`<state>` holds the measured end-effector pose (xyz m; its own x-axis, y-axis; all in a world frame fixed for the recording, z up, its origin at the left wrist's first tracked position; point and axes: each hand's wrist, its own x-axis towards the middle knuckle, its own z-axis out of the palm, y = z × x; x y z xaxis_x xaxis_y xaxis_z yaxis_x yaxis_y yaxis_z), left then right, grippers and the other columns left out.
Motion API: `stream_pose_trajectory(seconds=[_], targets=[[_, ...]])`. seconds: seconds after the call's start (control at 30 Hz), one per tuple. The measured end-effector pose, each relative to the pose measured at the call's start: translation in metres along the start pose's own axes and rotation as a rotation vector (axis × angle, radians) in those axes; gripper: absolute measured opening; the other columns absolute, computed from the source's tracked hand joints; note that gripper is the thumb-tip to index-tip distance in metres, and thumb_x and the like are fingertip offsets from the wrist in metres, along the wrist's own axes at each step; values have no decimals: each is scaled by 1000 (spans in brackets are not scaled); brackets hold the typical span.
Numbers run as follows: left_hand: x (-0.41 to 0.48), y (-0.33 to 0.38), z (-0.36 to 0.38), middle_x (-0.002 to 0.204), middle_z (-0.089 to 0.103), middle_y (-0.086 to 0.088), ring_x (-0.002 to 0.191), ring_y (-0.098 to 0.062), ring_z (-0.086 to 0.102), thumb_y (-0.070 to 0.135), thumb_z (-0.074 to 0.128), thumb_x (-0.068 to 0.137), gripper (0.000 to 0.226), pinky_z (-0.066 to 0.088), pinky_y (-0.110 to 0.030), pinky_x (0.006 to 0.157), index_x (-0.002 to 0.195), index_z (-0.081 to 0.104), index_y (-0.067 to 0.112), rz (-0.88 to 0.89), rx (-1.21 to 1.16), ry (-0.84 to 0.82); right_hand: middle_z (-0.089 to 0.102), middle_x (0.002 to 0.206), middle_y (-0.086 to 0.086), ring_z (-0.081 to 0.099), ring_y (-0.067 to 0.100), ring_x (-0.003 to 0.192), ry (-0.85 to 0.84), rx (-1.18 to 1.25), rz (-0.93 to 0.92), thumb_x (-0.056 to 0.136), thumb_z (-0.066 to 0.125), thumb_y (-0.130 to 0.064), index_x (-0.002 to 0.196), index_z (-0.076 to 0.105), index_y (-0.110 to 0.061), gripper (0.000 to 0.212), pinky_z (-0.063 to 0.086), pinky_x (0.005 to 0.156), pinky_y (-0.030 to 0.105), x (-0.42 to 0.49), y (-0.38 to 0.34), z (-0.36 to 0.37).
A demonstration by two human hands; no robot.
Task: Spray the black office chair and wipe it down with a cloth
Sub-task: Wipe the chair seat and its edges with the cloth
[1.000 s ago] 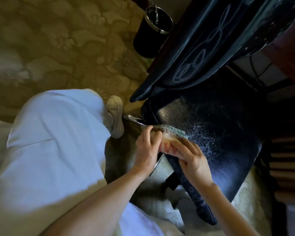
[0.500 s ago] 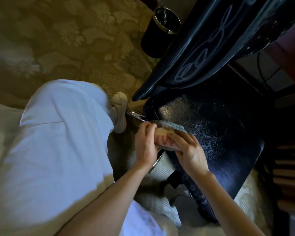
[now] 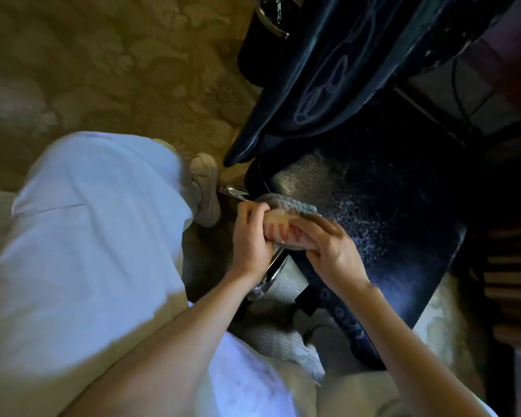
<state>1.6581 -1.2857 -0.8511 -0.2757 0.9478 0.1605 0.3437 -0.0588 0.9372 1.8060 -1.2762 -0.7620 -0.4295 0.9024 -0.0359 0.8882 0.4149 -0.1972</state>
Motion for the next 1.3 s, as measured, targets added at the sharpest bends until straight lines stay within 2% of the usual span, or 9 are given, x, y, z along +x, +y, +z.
stream_pose_trajectory(seconds=[0.27, 0.4, 0.5, 0.67, 0.8, 0.97, 1.07, 1.17, 1.3], targets=[[-133, 43, 62, 108, 48, -8, 93, -24, 54, -9, 55, 62, 54, 44, -29, 82, 113, 55, 8, -15, -60, -237, 62, 125, 3, 59, 28, 108, -51, -53, 110, 80, 58, -17, 123, 61, -26, 43, 58, 78, 41, -158, 50, -16], [-165, 55, 73, 107, 48, -4, 94, -22, 56, -12, 57, 62, 47, 48, -30, 82, 104, 57, 10, -19, -95, -325, 67, 116, 5, 58, 25, 103, -37, -83, 115, 68, 72, -2, 114, 65, -20, 51, 59, 71, 41, -191, 61, -21], [-152, 51, 68, 106, 49, -3, 92, -24, 57, -13, 52, 60, 47, 48, -32, 79, 99, 57, 12, -21, -66, -300, 66, 114, 5, 61, 31, 97, -29, -89, 110, 67, 76, -2, 114, 64, -23, 53, 58, 67, 43, -175, 56, -15], [-88, 30, 38, 109, 50, -7, 92, -25, 56, -12, 59, 61, 49, 48, -37, 77, 105, 57, 8, 12, 70, -168, 66, 107, 4, 58, 32, 88, 49, -30, 23, 81, 48, -26, 111, 68, -20, 37, 56, 65, 38, -95, 27, -7], [-29, 15, 6, 112, 51, -14, 98, -30, 55, -3, 53, 67, 41, 47, -37, 79, 107, 59, 3, 94, 185, -105, 65, 110, 8, 57, 35, 90, 33, 11, -2, 79, 48, -29, 116, 66, -19, 42, 55, 70, 43, -36, 11, -1], [-16, 14, -5, 116, 52, -16, 103, -33, 53, 4, 59, 70, 42, 49, -43, 80, 112, 58, 7, 292, 400, -175, 63, 119, 6, 56, 31, 98, 27, 62, 4, 83, 44, -39, 123, 63, -20, 48, 53, 79, 42, -41, 20, 1], [-37, 23, 9, 113, 55, -13, 101, -33, 51, 2, 64, 68, 43, 45, -45, 80, 110, 60, 14, 458, 475, -233, 61, 121, 3, 56, 30, 100, 58, 58, 84, 82, 55, -25, 123, 62, -20, 42, 54, 79, 41, -88, 32, 2], [-68, 31, 30, 109, 57, -10, 95, -32, 53, 9, 61, 76, 29, 43, -43, 75, 104, 64, 16, 715, 455, -338, 59, 116, 2, 53, 28, 95, 55, 0, 230, 75, 70, -11, 115, 61, -19, 43, 54, 68, 42, -152, 38, 4], [-112, 44, 65, 109, 54, -5, 94, -28, 51, 12, 62, 83, 20, 41, -41, 73, 101, 67, 17, 1014, 396, -516, 55, 105, 7, 53, 34, 91, -4, -58, 542, 65, 66, -16, 109, 54, -18, 46, 51, 57, 41, -226, 38, 5]])
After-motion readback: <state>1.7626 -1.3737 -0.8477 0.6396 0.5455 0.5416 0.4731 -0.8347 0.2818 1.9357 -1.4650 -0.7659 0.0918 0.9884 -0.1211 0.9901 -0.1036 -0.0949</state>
